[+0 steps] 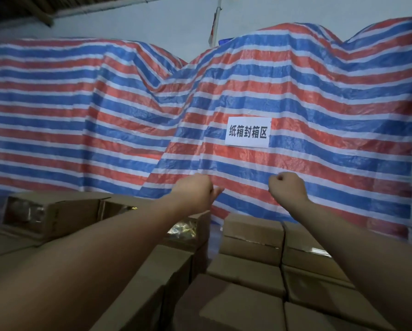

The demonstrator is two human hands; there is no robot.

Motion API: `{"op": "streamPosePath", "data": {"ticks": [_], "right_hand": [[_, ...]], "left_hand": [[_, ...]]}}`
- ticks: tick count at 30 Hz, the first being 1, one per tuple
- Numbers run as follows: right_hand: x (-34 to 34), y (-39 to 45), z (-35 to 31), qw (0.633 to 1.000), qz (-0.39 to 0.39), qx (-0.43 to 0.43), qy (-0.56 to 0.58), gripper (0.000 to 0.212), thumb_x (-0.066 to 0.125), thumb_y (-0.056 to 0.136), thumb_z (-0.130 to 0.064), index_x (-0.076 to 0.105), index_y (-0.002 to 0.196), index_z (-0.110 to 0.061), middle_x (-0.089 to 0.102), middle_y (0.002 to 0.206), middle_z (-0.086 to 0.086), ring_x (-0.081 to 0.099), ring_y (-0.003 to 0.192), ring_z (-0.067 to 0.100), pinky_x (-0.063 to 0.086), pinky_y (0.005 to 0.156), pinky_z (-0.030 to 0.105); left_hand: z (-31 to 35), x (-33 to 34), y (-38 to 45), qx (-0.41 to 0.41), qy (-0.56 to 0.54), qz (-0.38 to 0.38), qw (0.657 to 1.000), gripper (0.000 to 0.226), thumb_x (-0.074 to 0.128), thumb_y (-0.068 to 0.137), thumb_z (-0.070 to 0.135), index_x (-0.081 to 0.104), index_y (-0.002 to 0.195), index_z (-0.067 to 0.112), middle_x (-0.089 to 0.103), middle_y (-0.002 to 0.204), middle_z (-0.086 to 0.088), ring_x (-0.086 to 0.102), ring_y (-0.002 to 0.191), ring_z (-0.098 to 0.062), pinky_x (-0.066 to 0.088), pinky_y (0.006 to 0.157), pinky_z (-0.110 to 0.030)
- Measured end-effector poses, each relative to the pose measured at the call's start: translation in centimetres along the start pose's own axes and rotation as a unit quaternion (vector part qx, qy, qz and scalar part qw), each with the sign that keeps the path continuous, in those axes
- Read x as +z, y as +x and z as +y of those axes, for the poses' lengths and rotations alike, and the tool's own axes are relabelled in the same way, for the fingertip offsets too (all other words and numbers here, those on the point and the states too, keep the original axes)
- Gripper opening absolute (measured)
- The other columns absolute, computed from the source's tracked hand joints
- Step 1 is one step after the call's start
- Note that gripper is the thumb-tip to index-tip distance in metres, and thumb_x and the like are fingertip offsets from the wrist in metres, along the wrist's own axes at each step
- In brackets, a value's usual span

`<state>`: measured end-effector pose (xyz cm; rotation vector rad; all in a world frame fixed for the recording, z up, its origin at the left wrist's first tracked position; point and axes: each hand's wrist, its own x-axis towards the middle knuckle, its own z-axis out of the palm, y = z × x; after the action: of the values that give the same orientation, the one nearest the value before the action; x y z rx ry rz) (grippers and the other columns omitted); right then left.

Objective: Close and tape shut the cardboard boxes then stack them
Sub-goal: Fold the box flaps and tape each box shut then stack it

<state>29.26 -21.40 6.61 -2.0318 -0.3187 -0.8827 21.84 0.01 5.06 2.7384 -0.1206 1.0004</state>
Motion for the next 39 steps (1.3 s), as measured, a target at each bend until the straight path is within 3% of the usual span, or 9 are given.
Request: {"op": "streamPosePath", "data": {"ticks": [3, 8, 10, 16, 18, 24, 29, 35, 39], "right_hand": [[3.8, -1.0, -4.6, 0.999, -0.015, -0.027, 0.022, 0.026, 0.047, 0.092, -0.012, 0.044, 0.066, -0.008, 0.042, 0.064, 0.013, 0.035, 0.057, 0.023, 0.025, 0.051, 0.028], [10.5, -3.1, -11.6, 0.995, -0.043, -0.069, 0.06, 0.039, 0.047, 0.094, -0.013, 0.032, 0.058, -0.015, 0.027, 0.054, 0.001, 0.023, 0.05, 0.018, 0.019, 0.046, 0.027], [13.4, -4.2, -14.1, 0.991, -0.077, -0.084, 0.071, 0.041, 0.047, 0.095, -0.012, 0.03, 0.057, -0.016, 0.027, 0.054, 0.001, 0.025, 0.049, 0.019, 0.02, 0.049, 0.028], [22.0, -7.9, -19.1, 0.978, -0.156, -0.12, 0.072, 0.038, 0.048, 0.097, -0.019, 0.039, 0.06, -0.017, 0.041, 0.056, -0.001, 0.041, 0.051, 0.016, 0.031, 0.048, 0.027], [24.7, -9.1, -20.0, 0.974, -0.171, -0.134, 0.063, 0.035, 0.05, 0.098, -0.024, 0.043, 0.064, -0.019, 0.046, 0.062, 0.0, 0.046, 0.057, 0.015, 0.033, 0.051, 0.028], [31.8, -11.3, -21.4, 0.948, -0.279, -0.15, 0.015, 0.022, 0.051, 0.094, -0.041, 0.056, 0.099, -0.02, 0.061, 0.095, 0.002, 0.061, 0.086, 0.019, 0.056, 0.078, 0.038], [36.9, -11.7, -23.2, 0.922, -0.34, -0.174, -0.066, 0.073, 0.047, 0.091, -0.059, 0.036, 0.15, -0.017, 0.044, 0.148, 0.006, 0.045, 0.131, 0.029, 0.044, 0.103, 0.042], [42.0, -12.8, -25.1, 0.908, -0.356, -0.198, -0.094, 0.043, 0.056, 0.089, -0.055, 0.049, 0.119, -0.024, 0.048, 0.125, 0.005, 0.047, 0.12, 0.029, 0.047, 0.096, 0.042], [44.7, -13.7, -25.8, 0.91, -0.352, -0.204, -0.079, 0.031, 0.062, 0.091, -0.037, 0.048, 0.116, -0.024, 0.043, 0.114, 0.001, 0.045, 0.118, 0.027, 0.045, 0.102, 0.048]], "left_hand": [[-4.0, -2.6, -1.2, -0.018, 0.041, 0.024, 0.999, 0.039, 0.042, 0.103, 0.043, 0.059, 0.076, 0.021, 0.058, 0.073, 0.002, 0.058, 0.066, -0.013, 0.048, 0.06, -0.027], [-12.2, -6.6, -3.4, -0.062, 0.113, 0.04, 0.991, 0.006, 0.047, 0.102, 0.028, 0.052, 0.101, 0.025, 0.056, 0.096, 0.002, 0.057, 0.083, -0.017, 0.049, 0.073, -0.032], [-15.7, -8.0, -4.5, -0.103, 0.123, 0.043, 0.986, 0.019, 0.045, 0.103, 0.022, 0.055, 0.118, 0.024, 0.058, 0.106, -0.004, 0.06, 0.089, -0.02, 0.051, 0.074, -0.033], [-24.5, -10.7, -8.7, -0.163, 0.204, 0.012, 0.965, 0.037, 0.037, 0.103, 0.045, 0.064, 0.11, 0.021, 0.056, 0.078, 0.001, 0.06, 0.073, -0.016, 0.053, 0.065, -0.032], [-27.3, -10.4, -9.7, -0.19, 0.239, -0.004, 0.952, 0.027, 0.043, 0.103, 0.032, 0.061, 0.122, 0.025, 0.053, 0.079, 0.003, 0.056, 0.07, -0.013, 0.049, 0.06, -0.027], [-34.5, -8.6, -11.4, -0.262, 0.226, -0.001, 0.938, 0.007, 0.062, 0.092, 0.017, 0.064, 0.097, 0.022, 0.057, 0.079, 0.006, 0.061, 0.075, -0.011, 0.056, 0.076, -0.032], [-38.3, -6.5, -11.2, -0.234, 0.285, -0.029, 0.929, 0.04, 0.054, 0.096, 0.022, 0.052, 0.131, 0.041, 0.062, 0.101, 0.003, 0.06, 0.084, -0.015, 0.042, 0.058, -0.029], [-40.7, -4.1, -11.4, -0.245, 0.253, -0.015, 0.936, 0.036, 0.035, 0.103, 0.041, 0.064, 0.104, 0.02, 0.057, 0.089, 0.002, 0.059, 0.082, -0.018, 0.046, 0.069, -0.031], [-42.3, -2.8, -11.8, -0.228, 0.243, -0.018, 0.943, 0.025, 0.044, 0.099, 0.037, 0.056, 0.115, 0.022, 0.056, 0.115, -0.001, 0.057, 0.102, -0.019, 0.052, 0.085, -0.035]]}}
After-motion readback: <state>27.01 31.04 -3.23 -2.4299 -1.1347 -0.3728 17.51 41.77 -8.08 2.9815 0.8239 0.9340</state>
